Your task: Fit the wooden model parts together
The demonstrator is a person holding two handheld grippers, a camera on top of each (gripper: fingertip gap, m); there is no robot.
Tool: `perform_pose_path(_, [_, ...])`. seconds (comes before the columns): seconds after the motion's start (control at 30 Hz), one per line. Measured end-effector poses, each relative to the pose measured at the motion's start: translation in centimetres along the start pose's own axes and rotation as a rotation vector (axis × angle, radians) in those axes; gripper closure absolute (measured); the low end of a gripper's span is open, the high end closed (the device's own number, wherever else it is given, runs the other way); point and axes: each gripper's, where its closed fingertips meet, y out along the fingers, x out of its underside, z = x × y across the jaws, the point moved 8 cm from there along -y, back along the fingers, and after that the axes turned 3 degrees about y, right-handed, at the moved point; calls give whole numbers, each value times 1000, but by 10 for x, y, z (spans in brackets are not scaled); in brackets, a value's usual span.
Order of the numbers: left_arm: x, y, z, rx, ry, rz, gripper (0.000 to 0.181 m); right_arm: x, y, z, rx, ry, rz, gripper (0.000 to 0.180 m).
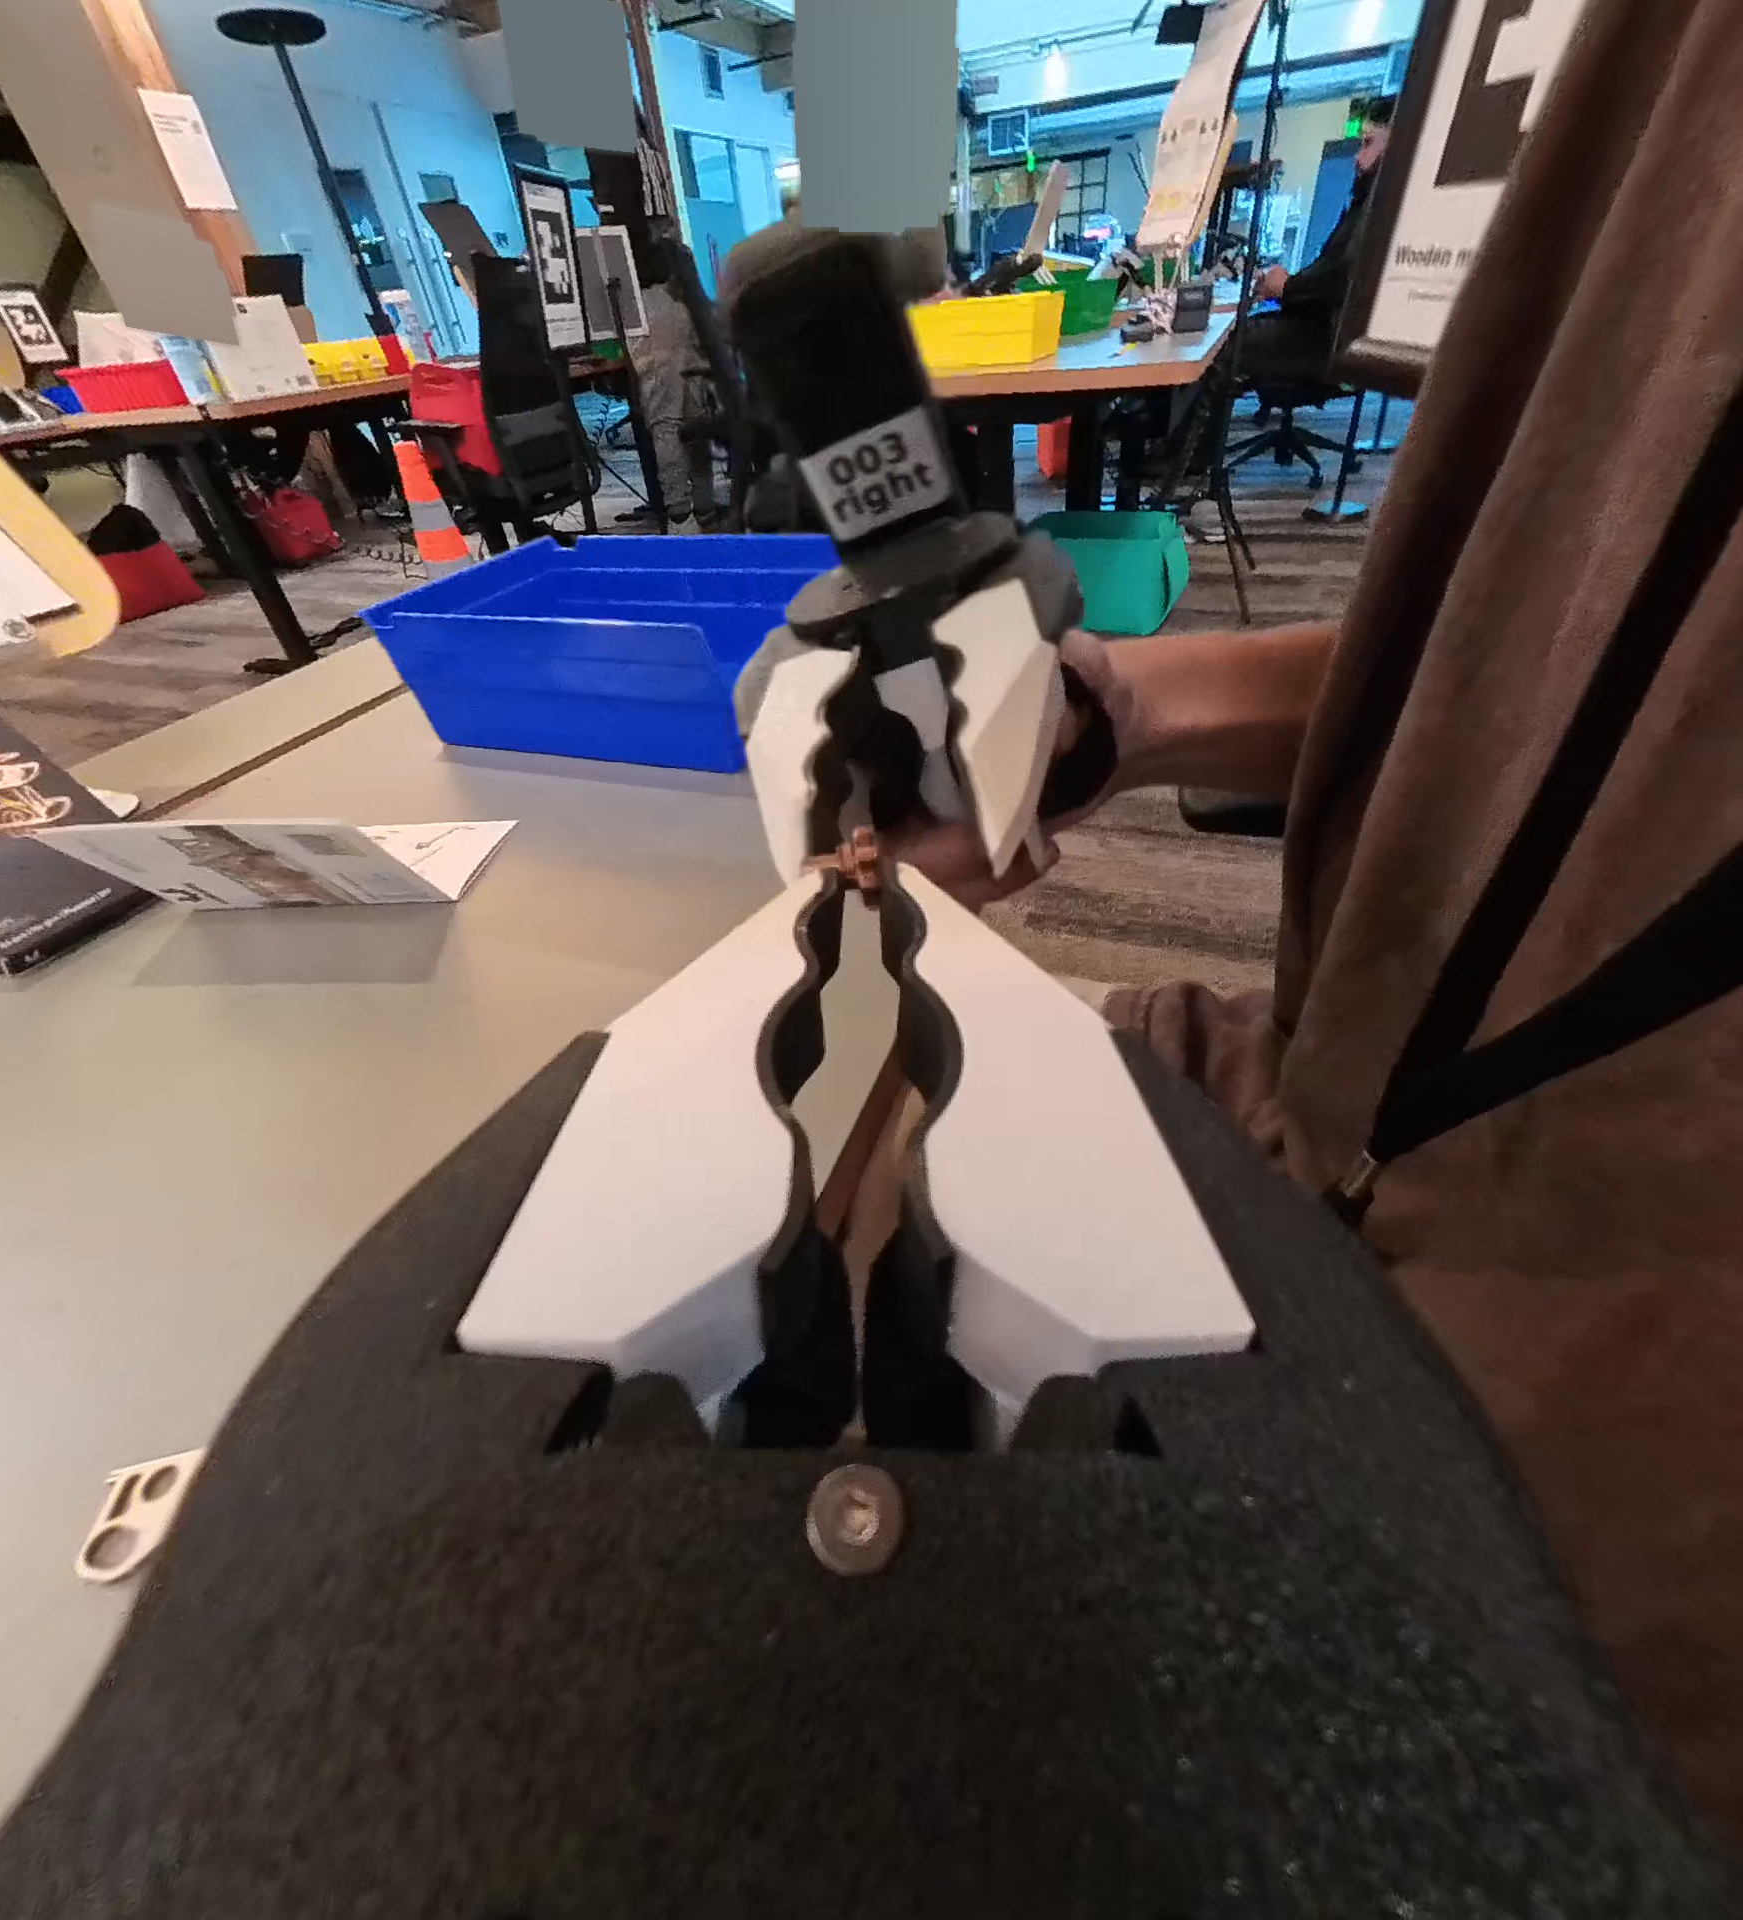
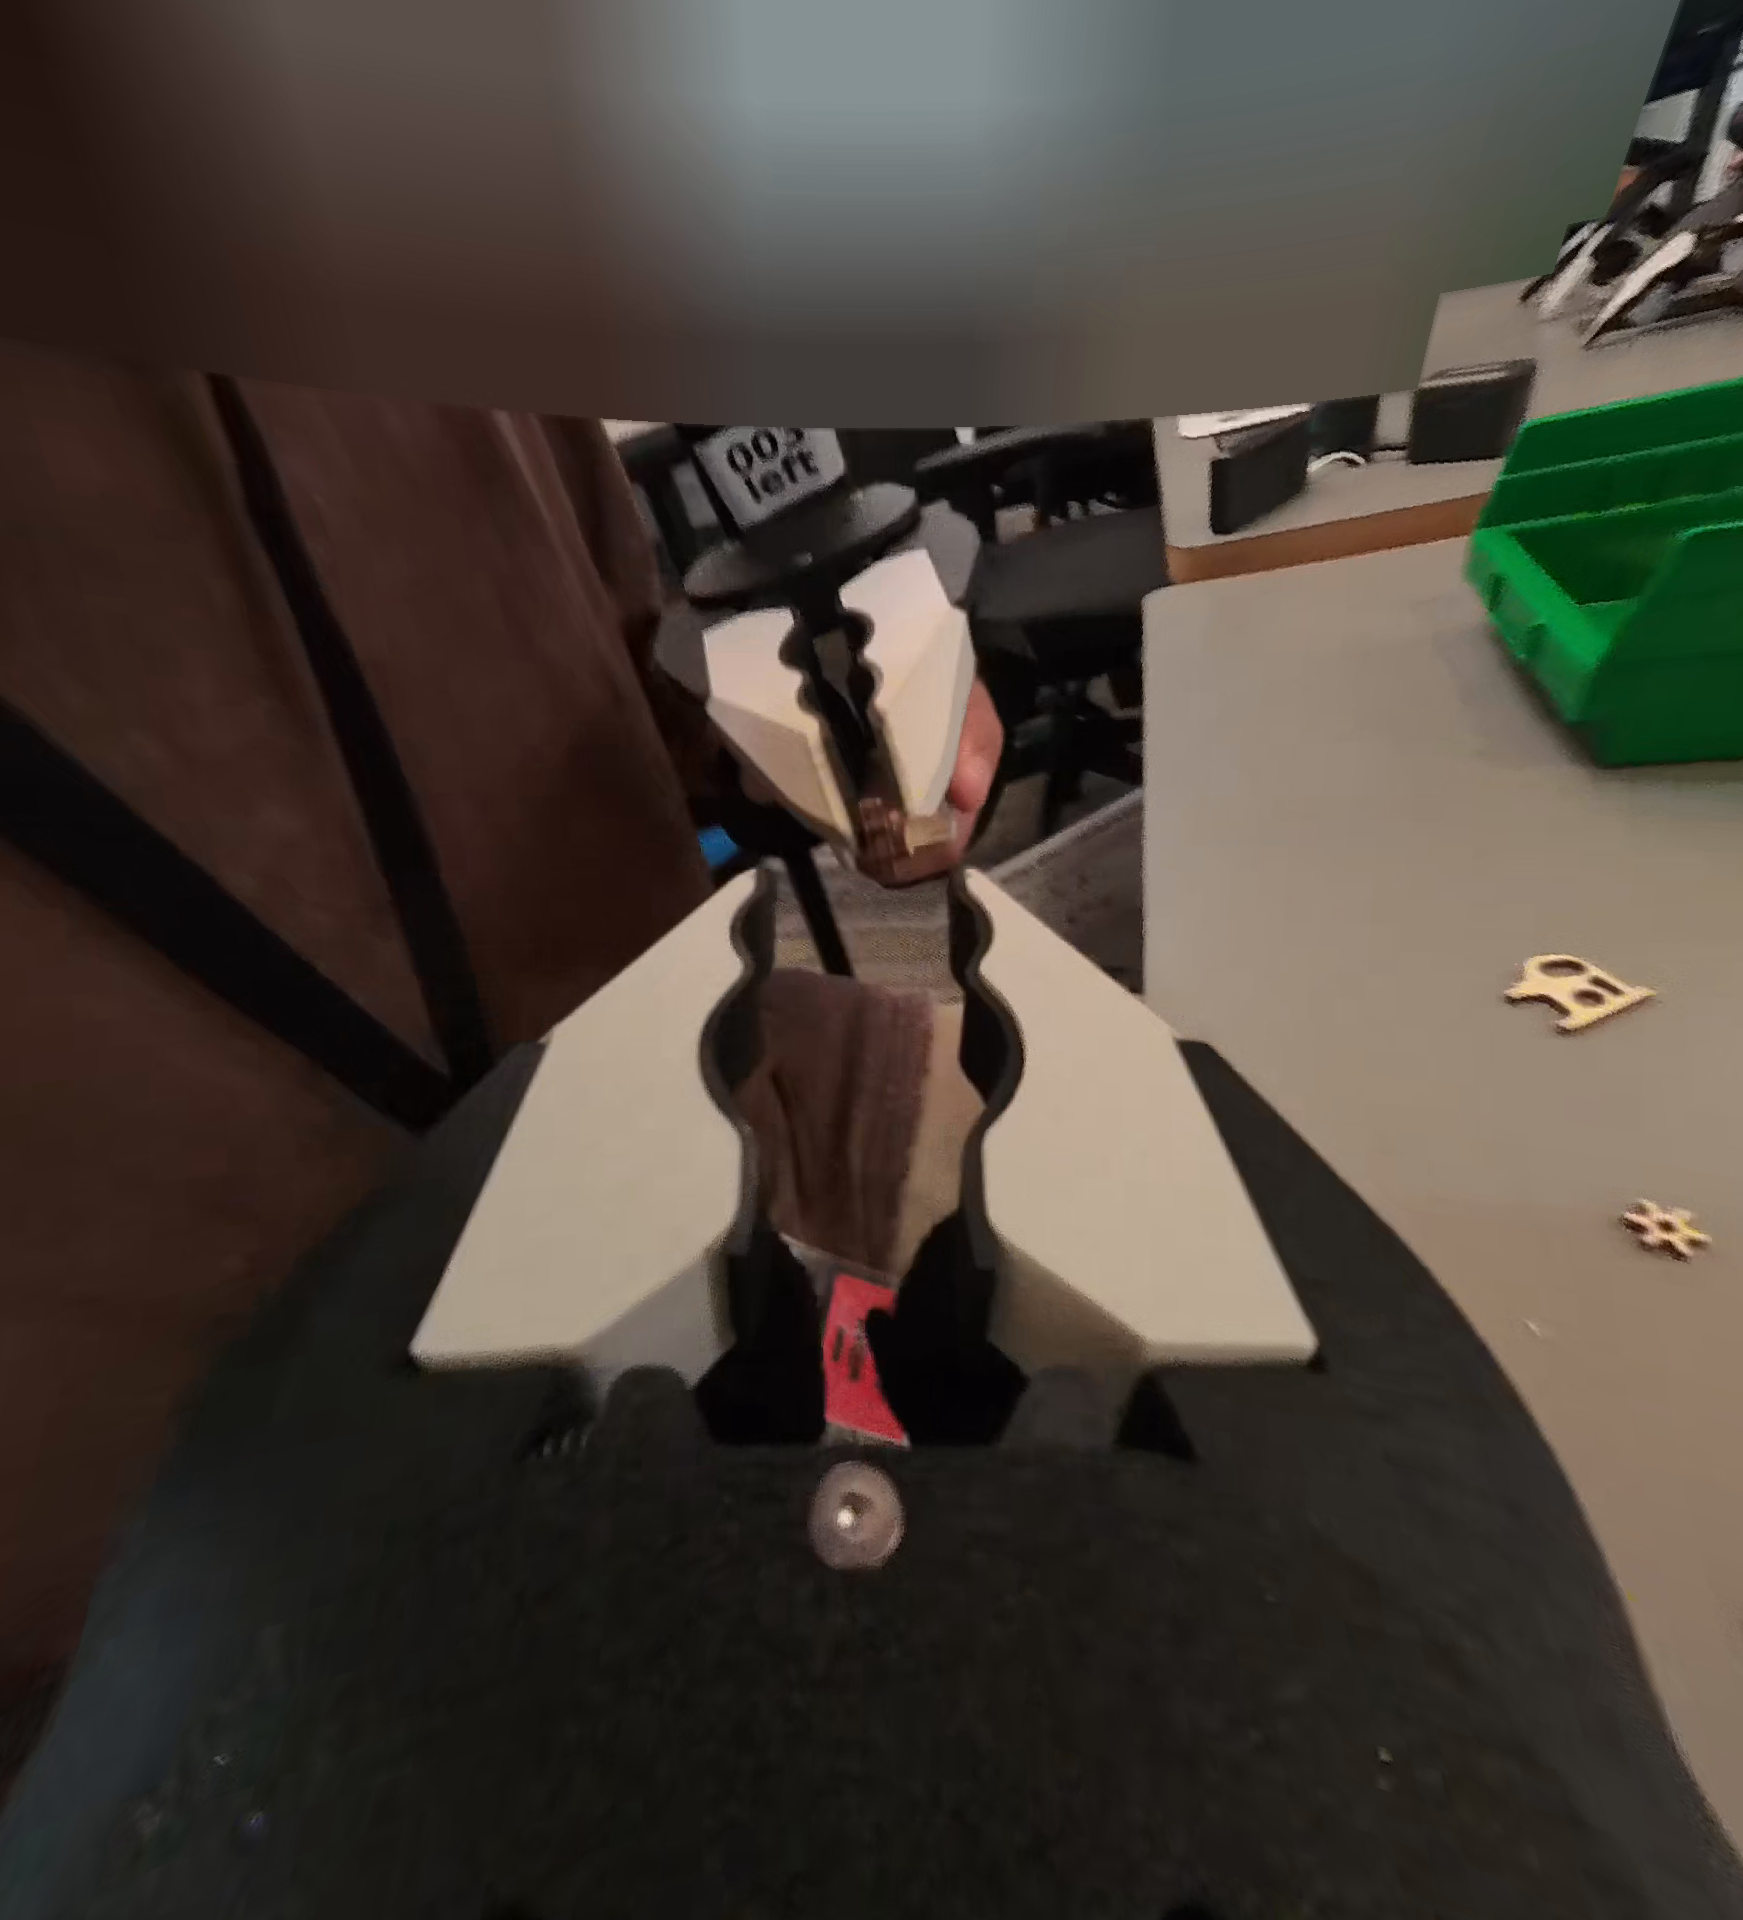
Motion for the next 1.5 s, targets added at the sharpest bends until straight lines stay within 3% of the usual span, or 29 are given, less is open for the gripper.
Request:
perform_pose_path(0.03, [0, 0, -1, 5, -16, 5, 176, 1, 0, -1, 20, -15, -13, 148])
perform_pose_path(0.97, [2, 3, -1, 21, -51, -1, 177, -6, -1, -2, 52, -7, 51, 146])
perform_pose_path(1.5, [3, 5, 0, 16, -61, -4, 177, -3, 0, -2, 68, 22, 44, 156])
